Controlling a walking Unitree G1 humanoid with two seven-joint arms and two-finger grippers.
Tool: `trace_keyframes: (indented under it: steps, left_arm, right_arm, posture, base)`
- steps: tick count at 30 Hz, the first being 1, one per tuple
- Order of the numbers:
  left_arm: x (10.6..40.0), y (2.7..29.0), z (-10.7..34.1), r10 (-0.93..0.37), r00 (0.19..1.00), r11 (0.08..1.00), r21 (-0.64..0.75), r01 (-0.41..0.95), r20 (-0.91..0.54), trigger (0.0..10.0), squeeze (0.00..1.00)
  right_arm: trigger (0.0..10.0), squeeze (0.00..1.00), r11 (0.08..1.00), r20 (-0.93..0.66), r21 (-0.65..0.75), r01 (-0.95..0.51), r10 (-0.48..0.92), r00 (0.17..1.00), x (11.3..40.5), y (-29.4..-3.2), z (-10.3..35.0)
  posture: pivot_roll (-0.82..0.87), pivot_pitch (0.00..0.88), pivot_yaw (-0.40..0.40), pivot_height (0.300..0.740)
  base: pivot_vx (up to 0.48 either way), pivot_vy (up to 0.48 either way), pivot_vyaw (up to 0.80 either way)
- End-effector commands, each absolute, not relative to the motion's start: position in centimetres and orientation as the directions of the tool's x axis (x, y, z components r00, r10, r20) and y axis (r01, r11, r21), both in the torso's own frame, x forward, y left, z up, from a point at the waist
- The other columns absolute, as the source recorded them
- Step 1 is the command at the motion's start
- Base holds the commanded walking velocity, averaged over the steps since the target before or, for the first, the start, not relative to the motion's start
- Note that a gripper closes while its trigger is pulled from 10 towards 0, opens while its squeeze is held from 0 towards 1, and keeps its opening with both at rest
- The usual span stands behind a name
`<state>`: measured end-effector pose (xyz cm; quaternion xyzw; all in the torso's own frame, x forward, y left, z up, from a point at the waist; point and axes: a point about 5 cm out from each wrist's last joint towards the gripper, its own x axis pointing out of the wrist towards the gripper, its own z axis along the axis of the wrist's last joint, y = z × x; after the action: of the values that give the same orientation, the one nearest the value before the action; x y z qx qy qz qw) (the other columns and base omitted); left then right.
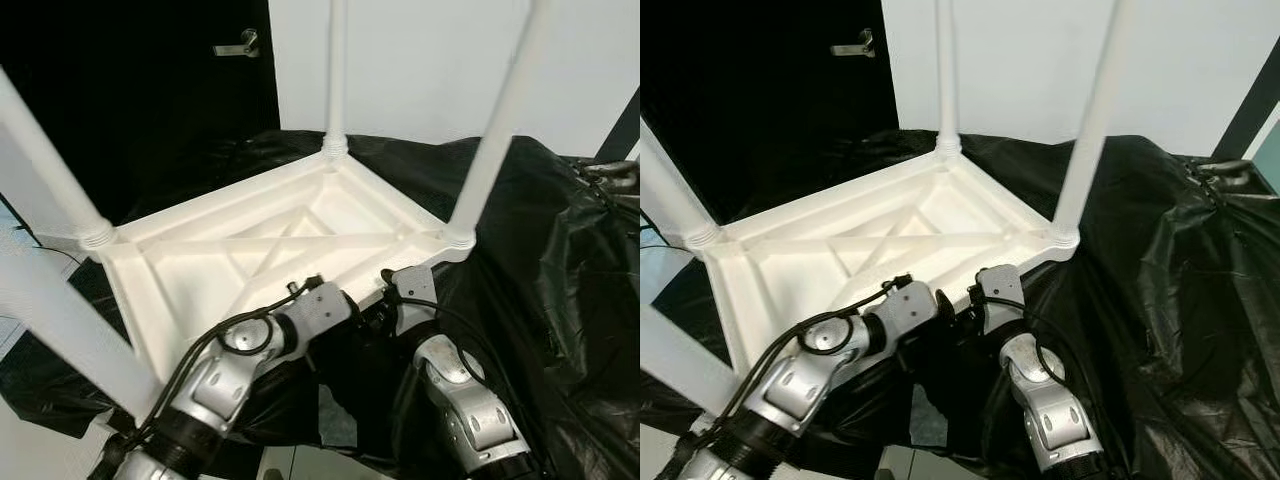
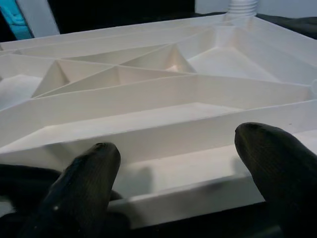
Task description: Building children table
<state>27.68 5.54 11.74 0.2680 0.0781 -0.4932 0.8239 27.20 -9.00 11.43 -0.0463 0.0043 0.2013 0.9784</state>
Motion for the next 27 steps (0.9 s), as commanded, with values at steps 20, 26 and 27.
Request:
trace_keyframes:
  steps: [20, 26, 27]
  left_arm:
    - [23.4, 6.6, 14.4, -0.868, 0.479, 0.483, 0.000, 0.876, -0.129, 10.0, 0.00]
    - [22.0, 9.6, 14.5, -0.803, 0.582, 0.585, 0.019, 0.811, -0.130, 10.0, 0.00]
    - [22.0, 9.6, 14.5, -0.803, 0.582, 0.585, 0.019, 0.811, -0.130, 10.0, 0.00]
  right_arm:
    - [10.0, 0.00, 0.927, -0.042, -0.089, -0.365, 0.363, 0.931, 28.4, -8.7, 11.2]
    - [10.0, 0.00, 0.946, -0.041, -0.108, -0.307, 0.304, 0.952, 29.7, -10.1, 11.4]
    - [10.0, 0.00, 0.946, -0.041, -0.108, -0.307, 0.304, 0.952, 29.7, -10.1, 11.4]
  posture:
    - [0.10, 0.000, 0.007, 0.740]
    - [0.14, 0.000, -0.017, 0.740]
    - [0.14, 0.000, -0.017, 0.740]
  base:
    - [0.000, 0.000, 0.00]
    - [0.000, 0.000, 0.00]
    - [0.000, 0.000, 0.00]
